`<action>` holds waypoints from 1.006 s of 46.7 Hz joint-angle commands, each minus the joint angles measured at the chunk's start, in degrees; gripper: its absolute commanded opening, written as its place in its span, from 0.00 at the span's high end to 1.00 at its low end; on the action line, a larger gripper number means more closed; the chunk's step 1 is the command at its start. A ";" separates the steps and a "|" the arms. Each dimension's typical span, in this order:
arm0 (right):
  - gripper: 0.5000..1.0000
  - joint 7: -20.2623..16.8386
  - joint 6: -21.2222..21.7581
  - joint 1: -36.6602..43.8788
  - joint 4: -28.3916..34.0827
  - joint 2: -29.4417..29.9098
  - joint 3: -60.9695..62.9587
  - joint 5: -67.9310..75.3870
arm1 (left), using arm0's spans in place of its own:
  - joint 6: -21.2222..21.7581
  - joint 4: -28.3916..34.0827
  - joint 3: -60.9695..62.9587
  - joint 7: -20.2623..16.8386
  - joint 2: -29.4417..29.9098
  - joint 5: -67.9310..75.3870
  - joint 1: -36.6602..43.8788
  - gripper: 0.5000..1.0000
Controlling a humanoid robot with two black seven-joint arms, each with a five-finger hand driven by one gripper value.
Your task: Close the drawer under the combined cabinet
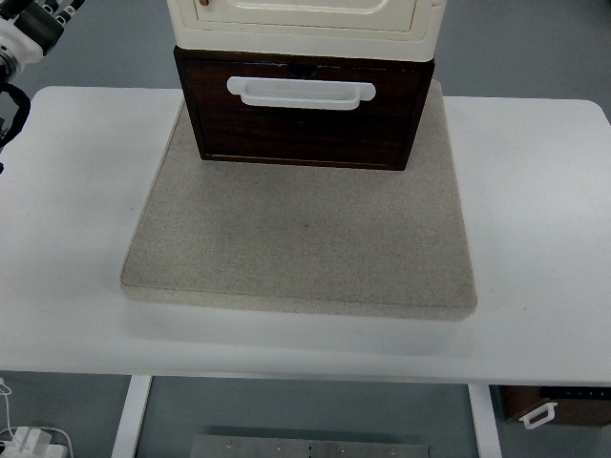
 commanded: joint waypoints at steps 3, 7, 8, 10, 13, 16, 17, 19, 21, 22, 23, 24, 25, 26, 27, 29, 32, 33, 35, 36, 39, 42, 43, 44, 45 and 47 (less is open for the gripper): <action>0.10 -0.01 0.00 0.00 0.00 0.00 0.00 0.00 | -1.71 0.14 -0.01 -0.61 -1.52 -0.76 1.69 0.00; 0.10 -0.01 0.00 0.00 0.00 0.00 0.00 0.00 | -2.41 0.15 -0.01 -0.79 -2.31 -2.17 2.22 0.00; 0.10 -0.09 0.00 0.00 0.00 0.00 0.00 0.00 | -2.59 0.15 -0.01 -0.87 -2.57 -2.52 2.30 0.00; 0.10 -0.01 0.00 0.00 0.00 0.00 0.00 0.00 | -2.85 0.15 -0.01 -1.22 -2.93 -3.05 2.48 0.00; 0.10 -0.01 0.00 0.00 0.00 0.00 0.00 0.00 | -3.29 0.23 -0.01 -2.10 -3.37 -3.75 2.48 0.00; 0.10 -0.01 0.00 0.00 0.00 0.00 0.00 0.00 | -3.90 0.58 -0.01 -2.89 -3.81 -4.19 2.48 0.00; 0.10 -0.01 0.00 0.00 0.00 0.00 0.00 0.00 | -4.17 0.85 -0.01 -3.33 -3.98 -4.37 2.57 0.00; 0.10 -0.01 0.00 0.00 0.00 0.00 0.00 0.00 | -4.69 1.46 -0.01 -4.30 -4.59 -4.72 2.57 0.00; 0.10 -0.01 0.00 0.00 0.00 0.00 0.00 0.00 | -5.31 2.16 -0.01 -5.09 -5.03 -4.90 2.66 0.00; 0.10 -0.01 0.00 0.00 0.00 0.00 0.00 0.00 | -5.66 2.51 -0.01 -5.18 -5.39 -4.90 2.66 0.00; 0.10 -0.01 0.00 0.00 0.00 0.00 0.00 0.00 | -5.84 2.78 -0.01 -5.27 -5.74 -4.90 2.66 0.00; 0.10 -0.01 0.00 0.00 0.00 0.00 0.00 0.00 | -6.01 3.04 -0.09 -5.27 -6.00 -4.98 2.66 0.00; 0.10 -0.01 0.00 0.00 0.00 0.00 0.00 0.00 | -6.10 3.22 -0.09 -5.27 -6.35 -5.16 2.66 0.00; 0.10 -0.01 0.00 0.00 0.00 0.00 0.00 0.00 | -6.19 3.40 -0.09 -5.27 -6.62 -5.33 2.66 0.00; 0.10 -0.01 0.00 0.00 0.00 0.00 0.00 0.00 | -6.19 3.57 -0.09 -5.27 -6.79 -5.60 2.66 0.00; 0.10 -0.01 0.00 0.00 0.00 0.00 0.00 0.00 | -6.19 3.75 -0.09 -5.27 -7.23 -6.30 2.66 0.00; 0.10 -0.01 0.00 0.00 0.00 0.00 0.00 0.00 | -6.10 3.84 -0.09 -5.27 -7.76 -7.62 2.66 0.00; 0.10 -0.01 0.00 0.00 0.00 0.00 0.00 0.00 | -6.10 3.84 -0.09 -5.36 -7.85 -7.97 2.66 0.00; 0.10 -0.01 0.00 0.00 0.00 0.00 0.00 0.00 | -6.10 3.92 -0.09 -5.36 -8.20 -8.50 2.66 0.00; 0.10 -0.01 0.00 0.00 0.00 0.00 0.00 0.00 | -6.10 3.92 -0.09 -5.36 -8.29 -8.50 2.66 0.00; 0.10 -0.01 0.00 0.00 0.00 0.00 0.00 0.00 | -6.10 4.36 -0.09 -5.36 -8.73 -8.59 2.66 0.00; 0.10 -0.09 0.00 0.00 0.00 0.00 0.00 0.00 | -6.10 4.80 -0.18 -5.36 -9.08 -8.67 2.48 0.00; 0.10 -0.01 0.00 0.00 0.00 0.00 0.00 0.00 | -6.02 4.89 -0.18 -5.36 -9.08 -8.85 2.48 0.00; 0.10 -0.01 0.00 0.00 0.00 0.00 0.00 0.00 | -6.02 4.89 -0.18 -5.44 -9.17 -8.85 2.48 0.00; 0.10 -0.01 0.00 0.00 0.00 0.00 0.00 0.00 | -6.10 4.89 -0.18 -5.44 -9.17 -8.85 2.48 0.00; 0.10 -0.09 0.00 0.00 0.00 0.00 0.00 0.00 | -6.02 4.89 -0.18 -5.44 -9.17 -8.94 2.48 0.00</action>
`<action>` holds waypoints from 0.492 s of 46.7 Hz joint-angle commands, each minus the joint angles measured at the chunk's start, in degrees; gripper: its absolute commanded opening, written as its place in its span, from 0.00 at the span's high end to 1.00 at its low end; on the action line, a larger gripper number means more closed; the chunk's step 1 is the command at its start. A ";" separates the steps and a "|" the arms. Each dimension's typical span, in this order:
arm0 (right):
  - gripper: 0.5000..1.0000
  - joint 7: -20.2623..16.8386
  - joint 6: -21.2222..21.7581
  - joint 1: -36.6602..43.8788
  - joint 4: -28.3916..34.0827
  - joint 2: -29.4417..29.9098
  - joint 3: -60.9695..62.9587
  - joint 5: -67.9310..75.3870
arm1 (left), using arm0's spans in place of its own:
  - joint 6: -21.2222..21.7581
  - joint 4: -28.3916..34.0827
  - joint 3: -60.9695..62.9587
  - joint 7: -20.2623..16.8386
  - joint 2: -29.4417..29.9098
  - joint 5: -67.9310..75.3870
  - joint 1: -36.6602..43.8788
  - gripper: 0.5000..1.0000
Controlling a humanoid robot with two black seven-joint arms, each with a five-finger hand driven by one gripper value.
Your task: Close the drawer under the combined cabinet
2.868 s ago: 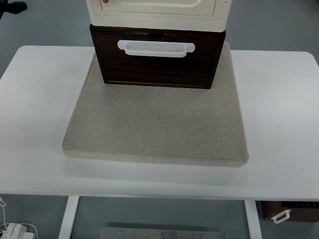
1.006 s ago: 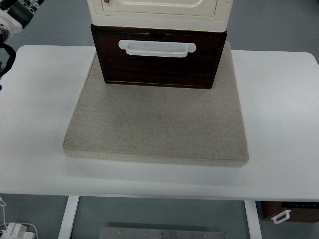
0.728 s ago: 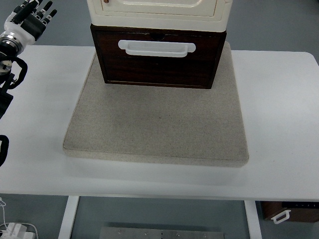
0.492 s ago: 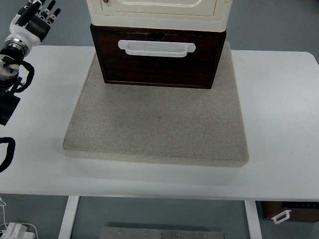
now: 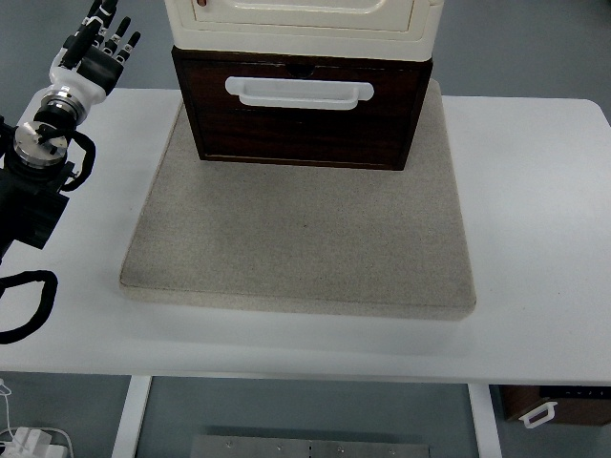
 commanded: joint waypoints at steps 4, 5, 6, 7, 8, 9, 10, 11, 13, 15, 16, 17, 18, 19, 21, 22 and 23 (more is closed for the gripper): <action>0.10 0.01 0.09 0.00 0.00 0.00 0.00 0.00 | 0.03 0.02 -0.01 -0.38 -0.13 -0.37 -0.10 0.00; 0.10 0.01 0.00 0.00 0.00 0.00 0.00 0.00 | 0.03 0.02 0.07 -0.56 -0.30 -0.37 -0.18 0.00; 0.10 0.01 0.00 0.00 0.00 0.00 0.00 0.00 | 0.03 0.02 0.08 -0.65 -0.39 -0.37 -0.18 0.00; 0.10 0.01 0.00 0.00 0.00 0.00 0.00 0.00 | 0.03 0.02 0.08 -0.82 -0.39 -0.29 -0.10 0.00; 0.10 0.01 0.00 0.00 0.00 0.00 0.00 0.00 | 0.03 0.02 0.08 -0.82 -0.39 -0.37 -0.18 0.00; 0.10 0.01 0.00 0.00 0.00 0.00 0.00 0.00 | 0.03 0.02 0.08 -0.82 -0.39 -0.37 -0.18 0.00; 0.10 0.01 0.00 0.00 0.00 0.00 0.00 0.00 | 0.03 0.02 0.08 -0.82 -0.39 -0.29 -0.10 0.00; 0.10 0.01 0.00 0.00 0.00 0.00 0.00 0.00 | 0.03 0.02 0.16 -0.82 -0.39 -0.29 -0.10 0.00; 0.10 -0.08 0.09 0.00 0.00 0.00 -0.09 0.00 | 0.03 0.02 0.16 -0.82 -0.39 -0.29 -0.10 0.00; 0.10 -0.08 0.09 0.00 0.00 0.00 0.00 0.00 | 0.03 0.02 0.16 -0.82 -0.39 -0.29 -0.10 0.00; 0.10 -0.08 0.09 0.00 0.00 0.00 -0.09 -0.09 | 0.03 0.02 0.16 -0.82 -0.39 -0.29 -0.10 0.00; 0.10 -0.08 0.09 0.00 0.00 0.00 -0.09 0.00 | 0.03 0.02 0.16 -0.82 -0.39 -0.29 -0.10 0.00; 0.10 -0.08 0.09 0.00 0.00 0.00 -0.09 0.00 | 0.03 0.02 0.16 -0.82 -0.39 -0.29 -0.10 0.00; 0.10 -0.08 0.09 0.00 0.00 0.00 -0.09 0.00 | 0.03 0.02 0.16 -0.82 -0.39 -0.29 -0.10 0.00; 0.10 -0.08 0.09 0.00 0.00 0.00 -0.09 0.00 | 0.03 0.02 0.25 -0.82 -0.39 -0.29 -0.10 0.00; 0.10 -0.08 0.09 0.00 0.09 0.00 -0.09 0.00 | 0.11 0.02 0.16 -0.91 -0.39 -0.29 -0.10 0.00; 0.10 -0.08 0.09 0.00 0.09 0.00 -0.09 0.00 | 0.11 0.02 0.25 -0.91 -0.48 -0.29 -0.10 0.00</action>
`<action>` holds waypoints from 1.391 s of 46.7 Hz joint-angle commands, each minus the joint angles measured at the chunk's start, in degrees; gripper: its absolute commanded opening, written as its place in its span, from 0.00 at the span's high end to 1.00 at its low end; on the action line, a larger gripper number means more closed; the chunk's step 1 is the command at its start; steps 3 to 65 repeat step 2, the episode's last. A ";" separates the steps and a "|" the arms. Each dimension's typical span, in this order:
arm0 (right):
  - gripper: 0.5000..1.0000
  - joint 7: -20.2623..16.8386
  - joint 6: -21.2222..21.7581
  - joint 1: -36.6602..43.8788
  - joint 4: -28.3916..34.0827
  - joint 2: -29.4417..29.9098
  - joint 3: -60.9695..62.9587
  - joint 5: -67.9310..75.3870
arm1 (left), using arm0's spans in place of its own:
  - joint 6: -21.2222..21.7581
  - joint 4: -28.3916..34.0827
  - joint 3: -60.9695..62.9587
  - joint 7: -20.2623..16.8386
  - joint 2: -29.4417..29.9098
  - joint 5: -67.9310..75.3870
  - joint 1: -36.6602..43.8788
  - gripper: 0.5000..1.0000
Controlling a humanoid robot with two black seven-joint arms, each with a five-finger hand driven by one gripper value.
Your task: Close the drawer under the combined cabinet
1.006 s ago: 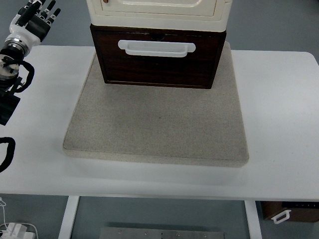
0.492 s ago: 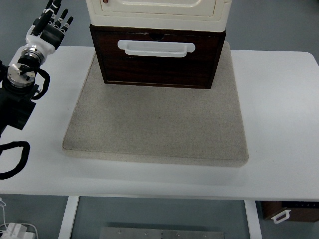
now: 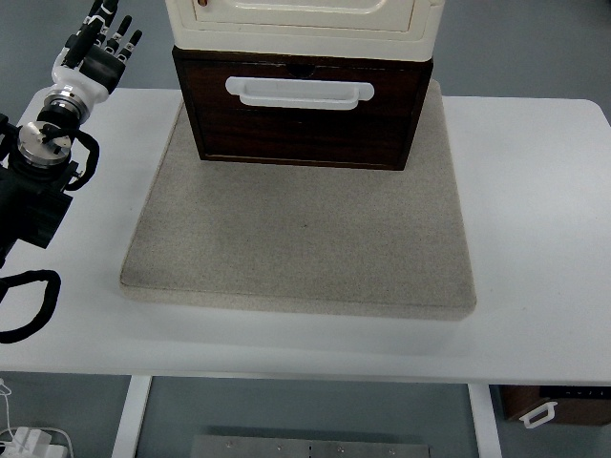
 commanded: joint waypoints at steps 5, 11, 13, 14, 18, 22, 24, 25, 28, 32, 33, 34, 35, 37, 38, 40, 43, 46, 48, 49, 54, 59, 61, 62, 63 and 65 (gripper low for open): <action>0.10 0.00 0.00 0.01 0.07 0.00 0.00 0.01 | 0.06 -0.01 0.05 -0.26 -0.08 0.00 0.03 0.00; 0.10 0.00 0.00 0.01 0.07 0.00 0.00 0.01 | 0.06 -0.01 0.05 -0.26 -0.08 0.00 0.03 0.00; 0.10 0.00 0.00 0.01 0.07 0.00 0.00 0.01 | 0.06 -0.01 0.05 -0.26 -0.08 0.00 0.03 0.00; 0.10 0.00 0.00 0.01 0.07 0.00 0.00 0.01 | 0.06 -0.01 0.05 -0.26 -0.08 0.00 0.03 0.00; 0.10 0.00 0.00 0.01 0.07 0.00 0.00 0.01 | 0.06 -0.01 0.05 -0.26 -0.08 0.00 0.03 0.00; 0.10 0.00 0.00 0.01 0.07 0.00 0.00 0.01 | 0.06 -0.01 0.05 -0.26 -0.08 0.00 0.03 0.00; 0.10 0.00 0.00 0.01 0.07 0.00 0.00 0.01 | 0.06 -0.01 0.05 -0.26 -0.08 0.00 0.03 0.00; 0.10 0.00 0.00 0.01 0.07 0.00 0.00 0.01 | 0.06 -0.01 0.05 -0.26 -0.08 0.00 0.03 0.00; 0.10 0.00 0.00 0.01 0.07 0.00 0.00 0.01 | 0.06 -0.01 0.05 -0.26 -0.08 0.00 0.03 0.00; 0.10 0.00 0.00 0.01 0.07 0.00 0.00 0.01 | 0.06 -0.01 0.05 -0.26 -0.08 0.00 0.03 0.00; 0.10 0.00 0.00 0.01 0.07 0.00 0.00 0.01 | 0.06 -0.01 0.05 -0.26 -0.08 0.00 0.03 0.00; 0.10 0.00 0.00 0.01 0.07 0.00 0.00 0.01 | 0.06 -0.01 0.05 -0.26 -0.08 0.00 0.03 0.00; 0.10 0.00 0.00 0.01 0.07 0.00 0.00 0.01 | 0.06 -0.01 0.05 -0.26 -0.08 0.00 0.03 0.00; 0.10 0.00 0.00 0.01 0.07 0.00 0.00 0.01 | 0.06 -0.01 0.05 -0.26 -0.08 0.00 0.03 0.00; 0.10 0.00 0.00 0.01 0.07 0.00 0.00 0.01 | 0.06 -0.01 0.05 -0.26 -0.08 0.00 0.03 0.00; 0.10 0.00 0.00 0.01 0.07 0.00 0.00 0.01 | 0.06 -0.01 0.05 -0.26 -0.08 0.00 0.03 0.00; 0.10 0.00 0.00 0.01 0.07 0.00 0.00 0.01 | 0.06 -0.01 0.05 -0.26 -0.08 0.00 0.03 0.00; 0.10 0.00 0.00 0.01 0.07 0.00 0.00 0.01 | 0.06 -0.01 0.05 -0.26 -0.08 0.00 0.03 0.00; 0.10 0.00 0.00 0.01 0.07 0.00 0.00 0.01 | 0.06 -0.01 0.05 -0.26 -0.08 0.00 0.03 0.00; 0.10 0.00 0.00 0.01 0.07 0.00 0.00 0.01 | 0.06 -0.01 0.05 -0.26 -0.08 0.00 0.03 0.00; 0.10 0.00 0.00 0.01 0.07 0.00 0.00 0.01 | 0.06 -0.01 0.05 -0.26 -0.08 0.00 0.03 0.00; 0.10 0.00 0.00 0.01 0.07 0.00 0.00 0.01 | 0.06 -0.01 0.05 -0.26 -0.08 0.00 0.03 0.00; 0.10 0.00 0.00 0.01 0.07 0.00 0.00 0.01 | 0.06 -0.01 0.05 -0.26 -0.08 0.00 0.03 0.00; 0.10 0.00 0.00 0.01 0.07 0.00 0.00 0.01 | 0.06 -0.01 0.05 -0.26 -0.08 0.00 0.03 0.00; 0.10 0.00 0.00 0.01 0.07 0.00 0.00 0.01 | 0.06 -0.01 0.05 -0.26 -0.08 0.00 0.03 0.00; 0.10 0.00 0.00 0.01 0.07 0.00 0.00 0.01 | 0.06 -0.01 0.05 -0.26 -0.08 0.00 0.03 0.00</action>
